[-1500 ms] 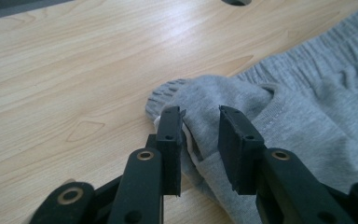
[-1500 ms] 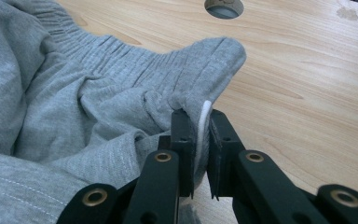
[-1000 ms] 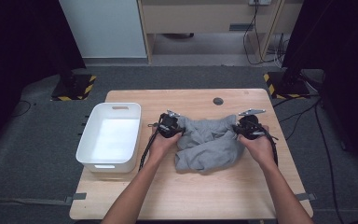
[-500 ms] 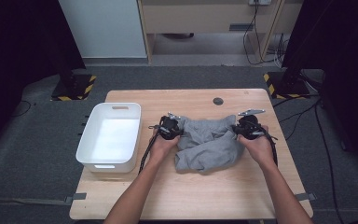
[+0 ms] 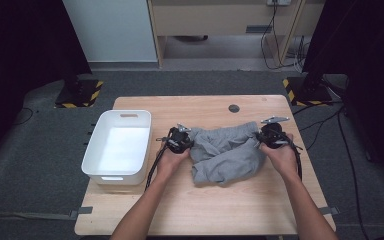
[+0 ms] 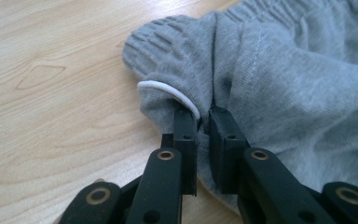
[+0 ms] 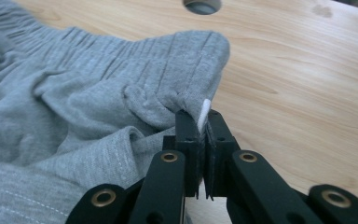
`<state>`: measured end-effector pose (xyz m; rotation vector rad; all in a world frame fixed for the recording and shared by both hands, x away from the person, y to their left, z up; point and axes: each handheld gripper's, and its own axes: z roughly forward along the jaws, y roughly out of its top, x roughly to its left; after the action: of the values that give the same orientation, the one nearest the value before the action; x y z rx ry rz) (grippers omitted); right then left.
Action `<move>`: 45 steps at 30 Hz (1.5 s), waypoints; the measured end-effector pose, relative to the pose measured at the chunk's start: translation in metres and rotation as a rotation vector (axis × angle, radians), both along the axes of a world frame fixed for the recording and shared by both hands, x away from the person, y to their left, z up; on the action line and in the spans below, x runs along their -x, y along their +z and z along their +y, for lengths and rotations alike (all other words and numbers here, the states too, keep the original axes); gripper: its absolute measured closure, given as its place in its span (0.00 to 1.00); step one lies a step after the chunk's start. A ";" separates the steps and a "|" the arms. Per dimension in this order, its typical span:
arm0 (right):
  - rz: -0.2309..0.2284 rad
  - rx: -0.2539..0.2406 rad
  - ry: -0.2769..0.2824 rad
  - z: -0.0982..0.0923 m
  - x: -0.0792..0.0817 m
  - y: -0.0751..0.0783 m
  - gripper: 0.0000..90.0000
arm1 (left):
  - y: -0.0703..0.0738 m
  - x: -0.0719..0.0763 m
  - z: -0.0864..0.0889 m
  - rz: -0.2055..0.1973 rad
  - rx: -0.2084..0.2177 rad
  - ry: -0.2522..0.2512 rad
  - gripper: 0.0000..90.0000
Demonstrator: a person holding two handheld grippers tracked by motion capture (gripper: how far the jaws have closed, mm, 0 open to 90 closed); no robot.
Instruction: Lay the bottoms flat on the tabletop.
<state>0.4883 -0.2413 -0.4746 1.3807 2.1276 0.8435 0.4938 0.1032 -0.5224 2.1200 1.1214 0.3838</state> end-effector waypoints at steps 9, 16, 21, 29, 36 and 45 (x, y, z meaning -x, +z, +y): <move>0.003 0.007 0.001 -0.001 0.001 0.001 0.96 | 0.000 0.006 0.006 -0.007 -0.015 -0.007 0.91; -0.007 0.001 0.031 0.005 0.003 0.005 0.96 | 0.008 0.007 0.011 -0.050 0.033 0.052 0.71; -0.008 -0.008 0.035 0.006 0.003 0.008 0.96 | 0.018 0.001 0.017 -0.053 0.076 0.070 0.66; -0.014 -0.013 0.048 0.009 0.004 0.008 0.95 | 0.025 -0.017 0.014 -0.073 0.093 0.093 0.62; -0.012 -0.024 0.044 0.009 0.002 0.006 0.95 | 0.014 -0.027 0.011 -0.029 0.066 0.102 0.59; -0.011 -0.031 0.042 0.011 0.002 0.006 0.95 | 0.001 -0.029 0.005 0.037 0.069 0.071 0.69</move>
<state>0.4861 -0.2308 -0.4688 1.3481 2.1505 0.9011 0.5226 0.1078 -0.5213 2.0390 1.2163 0.3352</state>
